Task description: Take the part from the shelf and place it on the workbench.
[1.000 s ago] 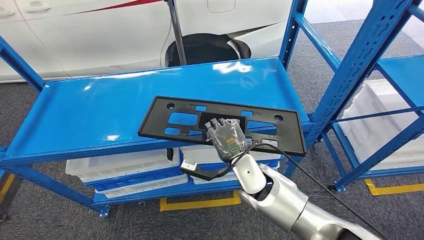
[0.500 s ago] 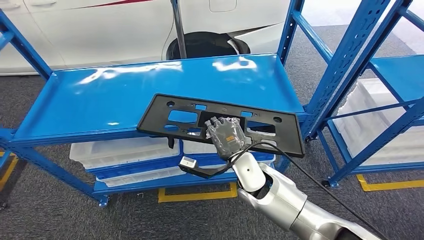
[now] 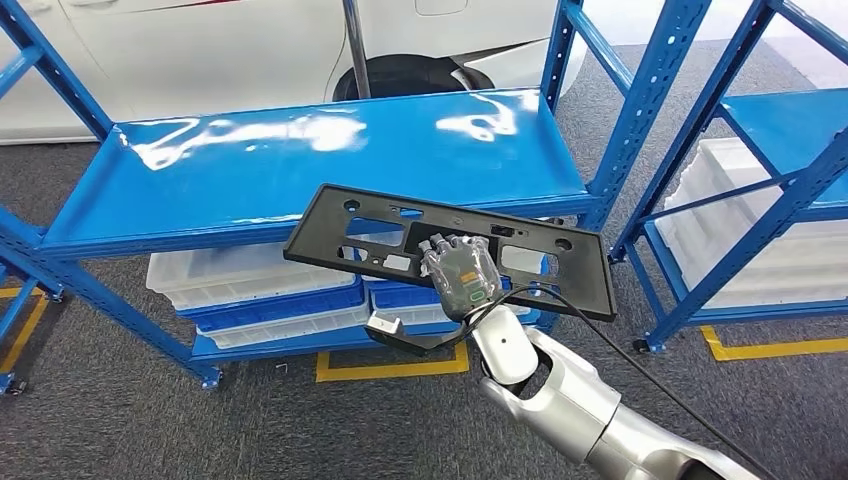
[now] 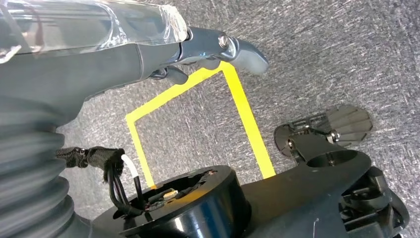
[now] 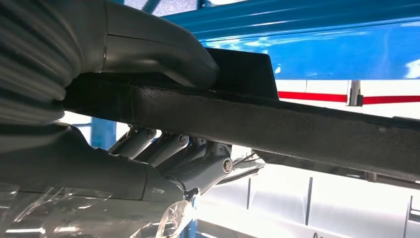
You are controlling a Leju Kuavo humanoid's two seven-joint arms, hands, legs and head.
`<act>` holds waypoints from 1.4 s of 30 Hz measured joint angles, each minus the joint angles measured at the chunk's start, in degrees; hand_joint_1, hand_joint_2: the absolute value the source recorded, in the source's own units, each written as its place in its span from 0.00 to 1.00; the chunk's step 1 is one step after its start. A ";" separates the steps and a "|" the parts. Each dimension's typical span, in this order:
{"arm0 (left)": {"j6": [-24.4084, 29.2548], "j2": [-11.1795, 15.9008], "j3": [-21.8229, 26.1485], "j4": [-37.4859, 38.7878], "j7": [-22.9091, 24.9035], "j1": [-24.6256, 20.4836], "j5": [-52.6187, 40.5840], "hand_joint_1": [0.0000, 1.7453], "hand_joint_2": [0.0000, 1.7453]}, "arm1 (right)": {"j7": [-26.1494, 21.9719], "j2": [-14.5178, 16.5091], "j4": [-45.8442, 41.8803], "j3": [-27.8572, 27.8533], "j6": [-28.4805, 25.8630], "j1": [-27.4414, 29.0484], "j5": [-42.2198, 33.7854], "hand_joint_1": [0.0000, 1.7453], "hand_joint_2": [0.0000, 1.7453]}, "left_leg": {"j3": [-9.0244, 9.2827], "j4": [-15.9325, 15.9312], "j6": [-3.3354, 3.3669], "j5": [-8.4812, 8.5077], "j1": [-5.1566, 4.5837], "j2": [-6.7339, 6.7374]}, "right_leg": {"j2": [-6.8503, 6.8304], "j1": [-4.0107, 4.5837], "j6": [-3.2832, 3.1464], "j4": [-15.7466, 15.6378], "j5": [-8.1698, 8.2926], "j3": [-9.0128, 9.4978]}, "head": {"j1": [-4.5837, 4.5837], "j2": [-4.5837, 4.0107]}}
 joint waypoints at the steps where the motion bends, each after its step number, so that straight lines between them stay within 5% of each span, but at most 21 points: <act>1: -0.02 0.02 0.00 0.00 0.00 -0.08 -0.02 0.00 1.00 | 0.00 0.01 -0.03 -0.07 0.01 -0.03 -0.02 1.00 1.00 | -0.77 1.79 -0.32 -1.87 0.10 -0.05 | -0.06 -0.09 -0.52 -0.06 0.57 -0.60 | -0.05 0.00; 4: -0.07 0.07 0.00 0.00 0.01 -0.62 -0.14 0.00 1.00 | -0.02 0.02 -0.07 -0.21 0.04 -0.06 -0.27 1.00 1.00 | -3.95 13.03 -1.12 -10.03 0.22 -0.07 | -0.11 -0.02 -1.16 -0.02 2.36 -2.84 | -0.25 0.00; 5: -0.10 0.07 -0.01 0.00 0.02 -0.74 -0.19 0.00 1.00 | -0.03 0.01 -0.07 -0.22 0.07 -0.05 -0.37 1.00 1.00 | -4.31 16.09 -1.16 -11.21 0.21 -0.07 | -0.11 0.08 -1.19 0.00 2.94 -3.60 | -0.25 0.00; 11: -0.28 0.07 -0.10 0.00 0.13 -0.68 -0.41 0.00 1.00 | -0.04 0.01 -0.07 -0.26 0.39 -0.06 -0.44 1.00 1.00 | -0.34 14.74 -0.48 -8.70 0.06 -0.09 | -0.03 0.47 -1.19 0.03 4.58 -5.68 | -0.25 0.00; 13: -0.44 0.11 -0.22 0.00 0.22 -0.55 -0.56 0.00 1.00 | -0.07 0.03 -0.16 -0.34 0.51 -0.22 -0.43 1.00 1.00 | 3.52 8.48 0.29 -7.81 -0.31 -0.14 | -0.03 0.51 -0.90 -0.06 5.42 -6.29 | -0.24 0.00; 16: -0.60 0.21 -0.56 0.00 0.46 -0.50 -0.80 0.00 1.00 | -0.15 0.18 -0.44 -0.47 0.66 -0.84 -0.44 1.00 1.00 | 8.89 -2.25 2.05 -7.06 -1.16 -0.20 | -0.17 0.18 0.47 -0.69 7.79 -7.29 | -0.36 0.00; 17: -0.60 0.19 -0.63 0.00 0.52 -0.52 -0.77 0.00 1.00 | -0.19 0.19 -0.46 -0.48 0.66 -0.93 -0.44 1.00 1.00 | 8.71 -2.70 2.25 -6.32 -1.06 -0.14 | -0.14 0.19 0.83 -0.68 7.65 -7.53 | -0.40 0.00; 19: -0.57 0.16 -0.74 0.00 0.64 -0.57 -0.69 0.00 1.00 | -0.31 0.13 -0.45 -0.49 0.66 -1.12 -0.46 1.00 1.00 | 7.86 -3.50 2.61 -4.49 -0.62 0.00 | -0.10 0.26 1.41 2.20 3.94 -8.76 | -0.29 0.00; 21: -0.57 0.17 -0.92 0.00 0.77 -0.56 -0.68 0.00 1.00 | -0.38 0.08 -0.44 -0.47 0.67 -1.35 -0.49 1.00 1.00 | 6.30 -3.56 2.73 -3.04 -0.51 0.07 | -0.11 0.10 1.81 9.41 -2.16 -10.55 | -0.17 0.00; 23: -0.61 0.11 -1.08 0.00 0.83 -0.52 -0.64 0.00 1.00 | -0.39 0.05 -0.43 -0.44 0.68 -1.45 -0.50 1.00 1.00 | 4.62 -3.40 2.63 -1.80 -0.47 0.11 | -0.12 -0.01 2.07 15.22 -4.10 -10.93 | -0.15 0.00; 24: -0.62 0.09 -1.11 0.00 0.83 -0.51 -0.59 0.00 1.00 | -0.40 0.04 -0.42 -0.43 0.68 -1.47 -0.50 1.00 1.00 | 3.74 -3.25 2.54 -1.21 -0.42 0.12 | -0.13 -0.02 2.14 15.55 -3.14 -9.87 | -0.14 0.00; 26: -0.62 0.05 -1.13 0.00 0.80 -0.57 -0.35 0.00 1.00 | -0.43 0.01 -0.40 -0.43 0.68 -1.58 -0.50 1.00 1.00 | 2.09 -2.72 2.16 -0.20 -0.29 0.11 | -0.16 -0.09 2.20 10.22 -0.50 -4.85 | -0.14 0.00; 28: -0.62 0.06 -1.12 0.00 0.75 -0.69 -0.10 0.00 1.00 | -0.52 0.10 -0.40 -0.48 0.68 -1.83 -0.51 1.00 1.00 | 0.78 -1.96 1.59 0.55 -0.39 0.06 | -0.11 0.04 1.87 2.26 -0.72 0.65 | -0.13 0.00; 30: -0.62 0.07 -1.13 0.00 0.72 -0.73 0.00 0.00 1.00 | -0.63 0.23 -0.41 -0.53 0.67 -1.99 -0.54 1.00 1.00 | 0.07 -1.62 0.97 1.39 -0.52 0.06 | 0.01 0.35 1.01 -1.18 -1.73 2.36 | -0.14 0.00; 32: -0.60 0.10 -1.13 0.00 0.70 -0.69 0.01 0.00 1.00 | -0.70 0.26 -0.33 -0.51 0.68 -2.05 -0.59 1.00 1.00 | -0.47 -1.41 0.40 1.75 -0.40 0.04 | -0.05 0.31 -0.16 -1.31 -1.03 1.52 | -0.15 0.00; 33: -0.58 0.12 -1.11 0.00 0.70 -0.69 0.02 0.00 1.00 | -0.74 0.27 -0.27 -0.50 0.69 -2.10 -0.64 1.00 1.00 | -1.01 -0.44 0.05 0.62 -0.31 0.02 | -0.12 0.22 -0.71 -1.33 -0.47 0.99 | -0.19 0.00; 36: -0.55 0.14 -1.08 0.00 0.70 -1.04 0.06 0.00 1.00 | -0.84 0.39 -0.19 -0.51 0.68 -2.24 -0.73 1.00 1.00 | -3.87 9.38 -1.03 -7.63 0.02 -0.01 | -0.25 0.07 -1.51 -1.34 1.35 -1.12 | -0.37 0.00; 38: -0.54 0.14 -1.06 0.00 0.72 -1.27 0.06 0.00 1.00 | -0.88 0.42 -0.09 -0.49 0.68 -2.25 -0.71 1.00 1.00 | -4.69 16.31 -1.29 -10.40 0.10 -0.01 | -0.27 0.16 -1.51 -1.30 2.57 -2.69 | -0.41 0.00; 40: -0.52 0.14 -1.07 0.00 0.75 -1.19 0.02 0.00 1.00 | -0.89 0.45 0.04 -0.46 0.64 -2.25 -0.60 1.00 1.00 | -2.06 15.81 -0.96 -8.42 0.04 0.02 | -0.34 0.30 -1.45 -1.28 3.71 -4.19 | -0.43 0.00; 42: -0.47 0.14 -1.09 0.00 0.72 -1.01 -0.02 0.00 1.00 | -0.89 0.60 0.10 -0.45 0.55 -2.27 -0.50 1.00 1.00 | 4.11 7.66 -0.06 -6.53 -0.32 0.85 | -0.54 0.49 -1.28 -1.27 4.62 -5.28 | -0.44 0.00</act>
